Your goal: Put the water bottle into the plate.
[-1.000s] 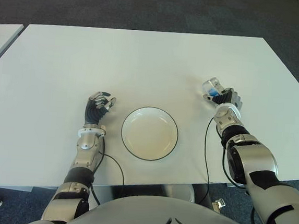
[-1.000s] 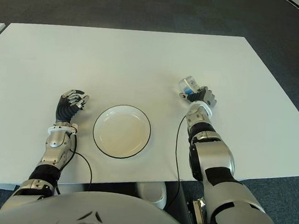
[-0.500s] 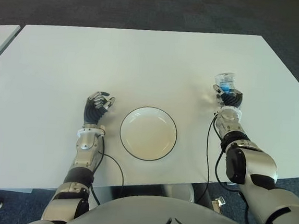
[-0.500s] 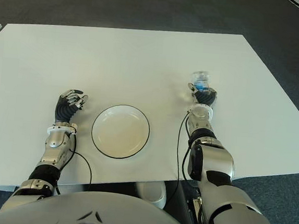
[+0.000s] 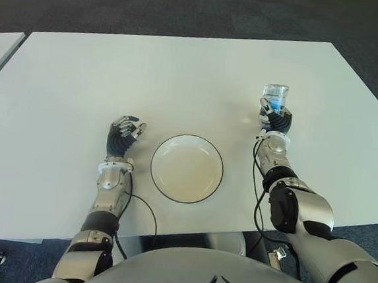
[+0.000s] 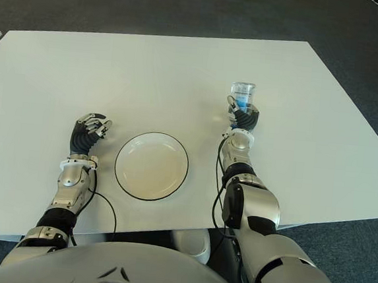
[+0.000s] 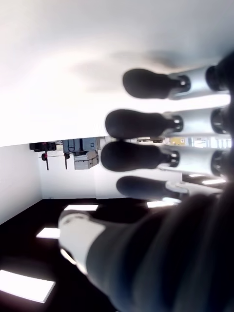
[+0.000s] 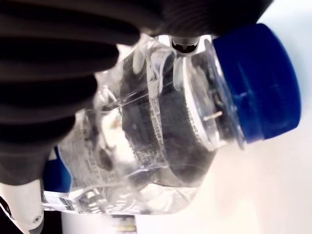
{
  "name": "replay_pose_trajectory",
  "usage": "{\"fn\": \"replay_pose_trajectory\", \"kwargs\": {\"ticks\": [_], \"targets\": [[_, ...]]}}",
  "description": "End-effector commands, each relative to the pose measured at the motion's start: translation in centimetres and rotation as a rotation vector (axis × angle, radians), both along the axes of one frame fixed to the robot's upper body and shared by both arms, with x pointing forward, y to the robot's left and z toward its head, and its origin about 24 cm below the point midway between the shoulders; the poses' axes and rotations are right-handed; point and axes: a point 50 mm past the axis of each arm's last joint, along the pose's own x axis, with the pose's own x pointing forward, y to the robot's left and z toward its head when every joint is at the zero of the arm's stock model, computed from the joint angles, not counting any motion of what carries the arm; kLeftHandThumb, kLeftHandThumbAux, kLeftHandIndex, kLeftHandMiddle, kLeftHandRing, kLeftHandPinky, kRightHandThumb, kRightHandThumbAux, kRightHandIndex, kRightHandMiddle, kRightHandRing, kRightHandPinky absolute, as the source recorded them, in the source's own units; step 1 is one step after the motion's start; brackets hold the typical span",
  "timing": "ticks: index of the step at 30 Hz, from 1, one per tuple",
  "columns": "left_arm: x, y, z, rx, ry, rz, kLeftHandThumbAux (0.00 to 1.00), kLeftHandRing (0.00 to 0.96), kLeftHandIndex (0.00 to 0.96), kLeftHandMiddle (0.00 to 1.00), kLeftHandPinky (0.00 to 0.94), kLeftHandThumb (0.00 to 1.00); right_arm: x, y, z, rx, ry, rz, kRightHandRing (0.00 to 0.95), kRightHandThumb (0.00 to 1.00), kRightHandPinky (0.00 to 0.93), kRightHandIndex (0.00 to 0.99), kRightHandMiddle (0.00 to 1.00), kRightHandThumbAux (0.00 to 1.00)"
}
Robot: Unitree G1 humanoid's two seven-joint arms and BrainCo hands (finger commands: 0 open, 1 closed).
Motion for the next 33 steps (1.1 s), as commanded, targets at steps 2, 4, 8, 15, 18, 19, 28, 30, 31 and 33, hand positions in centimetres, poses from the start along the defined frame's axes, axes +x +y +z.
{"fn": "replay_pose_trajectory", "kwargs": {"ticks": [2, 4, 8, 15, 18, 19, 28, 30, 31, 33], "targets": [[-0.7, 0.2, -0.9, -0.003, 0.057, 0.021, 0.715, 0.688, 0.436, 0.7, 0.663, 0.708, 0.4, -0.5, 1.6, -0.042, -0.121, 0.022, 0.864, 0.844, 0.855, 0.424, 0.565, 0.68], [-0.7, 0.2, -0.9, -0.002, 0.055, 0.016, 0.715, 0.687, 0.436, 0.699, 0.664, 0.707, 0.5, -0.2, 2.3, -0.065, -0.176, 0.055, 0.865, 0.844, 0.854, 0.423, 0.563, 0.68], [-0.7, 0.2, -0.9, -0.004, 0.056, 0.009, 0.715, 0.685, 0.436, 0.696, 0.663, 0.707, 0.6, 0.9, 3.8, -0.108, -0.297, 0.132, 0.868, 0.843, 0.858, 0.422, 0.559, 0.68], [-0.7, 0.3, -1.0, -0.011, 0.058, 0.0, 0.715, 0.681, 0.435, 0.692, 0.659, 0.707, -0.3, 3.5, 6.0, -0.204, -0.523, 0.29, 0.876, 0.844, 0.868, 0.423, 0.558, 0.68], [-0.7, 0.3, -1.0, -0.009, 0.059, -0.001, 0.716, 0.685, 0.435, 0.696, 0.664, 0.706, -0.8, 4.3, 6.5, -0.241, -0.59, 0.334, 0.879, 0.844, 0.872, 0.424, 0.559, 0.679], [-0.7, 0.4, -1.0, -0.007, 0.06, -0.002, 0.716, 0.687, 0.435, 0.698, 0.666, 0.706, -0.9, 4.5, 6.7, -0.258, -0.613, 0.352, 0.88, 0.844, 0.87, 0.425, 0.559, 0.679], [-0.6, 0.4, -0.9, 0.004, 0.054, -0.006, 0.716, 0.687, 0.436, 0.699, 0.661, 0.707, -3.0, 7.0, 7.7, -0.361, -0.766, 0.52, 0.873, 0.844, 0.851, 0.425, 0.553, 0.678], [-0.6, 0.4, -0.9, 0.006, 0.05, -0.008, 0.716, 0.686, 0.436, 0.698, 0.661, 0.707, -3.4, 7.4, 7.7, -0.374, -0.781, 0.542, 0.872, 0.844, 0.849, 0.425, 0.552, 0.678], [-0.6, 0.4, -0.9, 0.009, 0.048, -0.009, 0.716, 0.687, 0.436, 0.699, 0.664, 0.706, -3.5, 7.6, 7.7, -0.381, -0.786, 0.557, 0.868, 0.843, 0.843, 0.424, 0.552, 0.678], [-0.6, 0.4, -0.8, 0.012, 0.045, -0.01, 0.716, 0.688, 0.435, 0.7, 0.666, 0.706, -3.9, 8.0, 7.7, -0.395, -0.8, 0.589, 0.864, 0.843, 0.836, 0.423, 0.551, 0.679]]}}
